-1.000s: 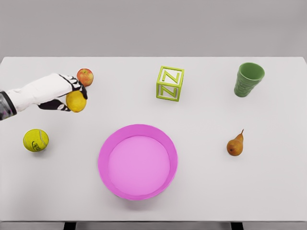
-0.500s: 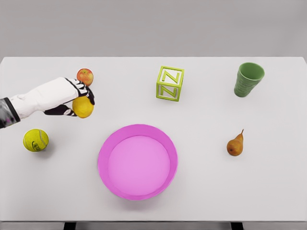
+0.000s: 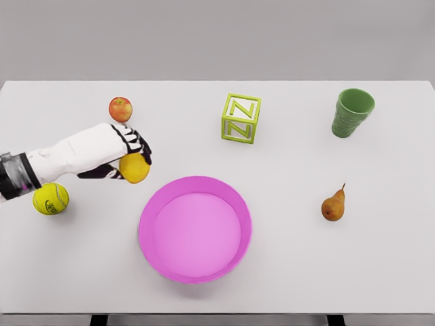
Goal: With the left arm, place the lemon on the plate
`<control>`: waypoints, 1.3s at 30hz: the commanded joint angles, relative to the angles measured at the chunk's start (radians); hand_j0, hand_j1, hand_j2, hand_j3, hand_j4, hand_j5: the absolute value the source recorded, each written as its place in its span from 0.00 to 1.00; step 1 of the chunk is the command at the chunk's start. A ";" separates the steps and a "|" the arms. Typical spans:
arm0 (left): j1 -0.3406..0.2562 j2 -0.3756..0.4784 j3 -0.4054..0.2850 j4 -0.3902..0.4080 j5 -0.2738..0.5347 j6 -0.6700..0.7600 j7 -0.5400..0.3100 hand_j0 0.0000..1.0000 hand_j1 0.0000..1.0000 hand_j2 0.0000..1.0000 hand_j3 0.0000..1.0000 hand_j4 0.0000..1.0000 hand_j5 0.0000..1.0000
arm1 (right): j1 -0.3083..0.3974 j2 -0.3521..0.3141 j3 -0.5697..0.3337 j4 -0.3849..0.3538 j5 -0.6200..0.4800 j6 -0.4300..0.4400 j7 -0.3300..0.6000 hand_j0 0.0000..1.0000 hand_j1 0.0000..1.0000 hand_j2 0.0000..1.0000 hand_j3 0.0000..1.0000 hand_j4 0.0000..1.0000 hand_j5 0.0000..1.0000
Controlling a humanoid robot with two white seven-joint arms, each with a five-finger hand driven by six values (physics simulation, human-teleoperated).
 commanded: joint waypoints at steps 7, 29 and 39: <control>0.020 -0.039 -0.003 -0.057 0.007 0.003 0.002 0.54 0.54 0.54 0.54 0.54 0.54 | 0.000 0.000 0.000 0.001 0.000 0.000 0.000 1.00 1.00 1.00 1.00 1.00 1.00; 0.097 -0.176 -0.018 -0.087 0.005 0.003 0.002 0.57 0.57 0.57 0.57 0.57 0.57 | 0.000 0.000 0.000 0.001 0.000 0.000 0.000 1.00 1.00 1.00 1.00 1.00 1.00; 0.107 -0.185 -0.018 -0.087 0.005 0.003 0.008 0.81 0.81 0.81 0.81 0.81 0.81 | 0.000 0.000 0.000 0.001 0.000 0.000 0.000 1.00 1.00 1.00 1.00 1.00 1.00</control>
